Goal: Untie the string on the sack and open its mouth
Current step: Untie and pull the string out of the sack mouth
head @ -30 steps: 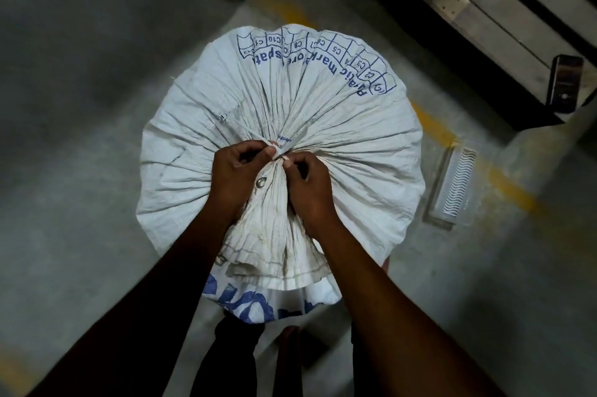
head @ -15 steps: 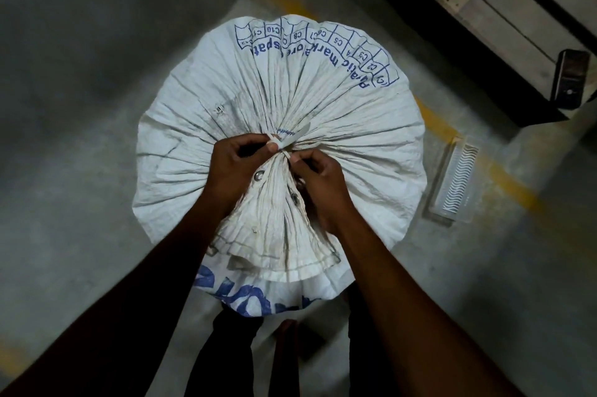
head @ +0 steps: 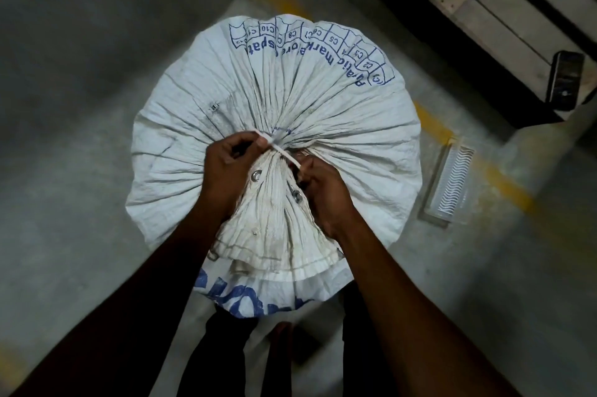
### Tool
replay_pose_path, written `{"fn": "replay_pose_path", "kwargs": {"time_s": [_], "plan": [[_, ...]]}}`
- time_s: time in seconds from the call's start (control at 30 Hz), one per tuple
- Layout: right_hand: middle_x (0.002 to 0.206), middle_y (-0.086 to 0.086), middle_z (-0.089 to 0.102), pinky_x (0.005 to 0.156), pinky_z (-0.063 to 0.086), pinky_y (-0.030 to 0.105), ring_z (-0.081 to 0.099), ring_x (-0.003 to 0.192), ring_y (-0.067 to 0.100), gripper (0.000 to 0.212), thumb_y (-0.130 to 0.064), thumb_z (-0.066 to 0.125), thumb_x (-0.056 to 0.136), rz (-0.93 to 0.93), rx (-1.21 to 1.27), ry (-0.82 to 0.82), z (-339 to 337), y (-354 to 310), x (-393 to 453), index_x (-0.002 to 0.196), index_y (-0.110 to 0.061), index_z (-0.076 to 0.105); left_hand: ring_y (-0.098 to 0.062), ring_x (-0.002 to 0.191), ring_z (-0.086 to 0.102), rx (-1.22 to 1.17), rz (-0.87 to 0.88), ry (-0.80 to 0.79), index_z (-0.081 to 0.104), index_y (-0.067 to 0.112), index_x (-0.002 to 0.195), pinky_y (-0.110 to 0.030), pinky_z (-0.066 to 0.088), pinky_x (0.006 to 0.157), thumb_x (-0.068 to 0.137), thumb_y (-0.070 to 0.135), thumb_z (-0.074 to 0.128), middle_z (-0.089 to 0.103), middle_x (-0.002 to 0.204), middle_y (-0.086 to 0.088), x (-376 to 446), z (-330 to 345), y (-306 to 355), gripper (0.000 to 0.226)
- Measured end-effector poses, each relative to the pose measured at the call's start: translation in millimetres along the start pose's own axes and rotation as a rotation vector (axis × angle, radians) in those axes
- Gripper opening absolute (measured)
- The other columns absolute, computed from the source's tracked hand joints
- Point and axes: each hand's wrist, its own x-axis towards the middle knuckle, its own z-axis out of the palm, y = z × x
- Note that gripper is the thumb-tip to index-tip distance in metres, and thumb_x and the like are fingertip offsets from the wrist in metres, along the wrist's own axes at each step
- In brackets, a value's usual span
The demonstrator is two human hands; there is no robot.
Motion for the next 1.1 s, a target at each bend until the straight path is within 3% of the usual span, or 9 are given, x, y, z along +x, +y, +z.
{"fn": "replay_pose_path", "kwargs": {"time_s": [0.1, 0.2, 0.33, 0.53, 0.7, 0.77, 0.87, 1.1], "plan": [[0.095, 0.012, 0.071, 0.083, 0.054, 0.034, 0.066, 0.090, 0.026, 0.022, -0.005, 0.045, 0.085, 0.078, 0.195, 0.013, -5, 5, -2, 0.066, -0.007, 0.056, -0.001, 0.074, 0.068, 0.010, 0.007, -0.014, 0.078, 0.009, 0.092, -0.020, 0.056, 0.078, 0.094, 0.010, 0.074, 0.077, 0.074, 0.011, 1, -2, 2, 0.004], [0.093, 0.008, 0.070, 0.078, 0.046, 0.035, 0.062, 0.085, 0.023, 0.012, -0.018, 0.061, 0.083, 0.067, 0.046, 0.073, 1, -2, 1, 0.071, -0.014, 0.064, -0.005, 0.077, 0.069, 0.035, 0.006, -0.033, 0.080, 0.009, 0.092, -0.024, 0.057, 0.081, 0.091, 0.012, 0.078, 0.078, 0.077, 0.008, 2, -5, 4, 0.004], [0.074, 0.007, 0.063, 0.067, 0.053, 0.024, 0.064, 0.072, 0.015, 0.025, -0.013, 0.056, 0.104, -0.074, -0.147, 0.077, -4, -18, -3, 0.079, -0.009, 0.060, 0.001, 0.075, 0.068, 0.038, 0.018, -0.032, 0.079, 0.013, 0.090, -0.019, 0.055, 0.078, 0.091, 0.011, 0.077, 0.078, 0.074, 0.014, 6, -4, 7, 0.003], [0.054, 0.008, 0.045, 0.072, 0.060, 0.030, 0.066, 0.072, 0.025, 0.045, -0.025, 0.055, 0.103, 0.068, 0.222, 0.215, -13, -10, -12, 0.062, -0.011, 0.045, -0.006, 0.079, 0.070, 0.016, 0.002, -0.047, 0.081, 0.010, 0.092, -0.025, 0.057, 0.080, 0.091, 0.013, 0.078, 0.079, 0.079, 0.007, 0, 4, 5, 0.004], [0.080, 0.015, 0.066, 0.090, 0.060, 0.036, 0.073, 0.098, 0.028, 0.016, -0.014, 0.061, 0.095, 0.001, 0.198, 0.109, -22, -2, -19, 0.082, -0.008, 0.054, -0.001, 0.075, 0.069, 0.032, 0.020, -0.045, 0.080, 0.020, 0.087, -0.020, 0.055, 0.076, 0.091, 0.012, 0.078, 0.078, 0.075, 0.012, 4, 1, 8, 0.009], [0.097, 0.019, 0.074, 0.089, 0.061, 0.035, 0.074, 0.102, 0.028, 0.009, -0.006, 0.060, 0.094, 0.001, 0.162, 0.070, -31, 4, -26, 0.088, -0.009, 0.054, 0.000, 0.075, 0.068, 0.052, 0.021, -0.046, 0.079, 0.021, 0.086, -0.019, 0.055, 0.077, 0.090, 0.012, 0.078, 0.078, 0.075, 0.013, 3, 2, 8, 0.010], [0.110, 0.019, 0.076, 0.080, 0.062, 0.031, 0.076, 0.100, 0.026, 0.014, -0.004, 0.052, 0.102, 0.030, 0.171, 0.098, -42, 11, -31, 0.090, -0.010, 0.053, -0.002, 0.078, 0.069, 0.056, 0.016, -0.052, 0.080, 0.016, 0.092, -0.020, 0.056, 0.080, 0.090, 0.011, 0.078, 0.080, 0.080, 0.011, 0, 5, 7, 0.005], [0.097, 0.020, 0.078, 0.073, 0.065, 0.036, 0.078, 0.086, 0.032, 0.010, -0.011, 0.050, 0.107, -0.038, 0.279, 0.351, -29, 16, -23, 0.102, -0.007, 0.058, -0.002, 0.083, 0.071, 0.114, 0.068, -0.053, 0.079, 0.005, 0.104, -0.018, 0.055, 0.083, 0.091, 0.009, 0.077, 0.080, 0.089, 0.006, 2, 4, 13, 0.014]]}}
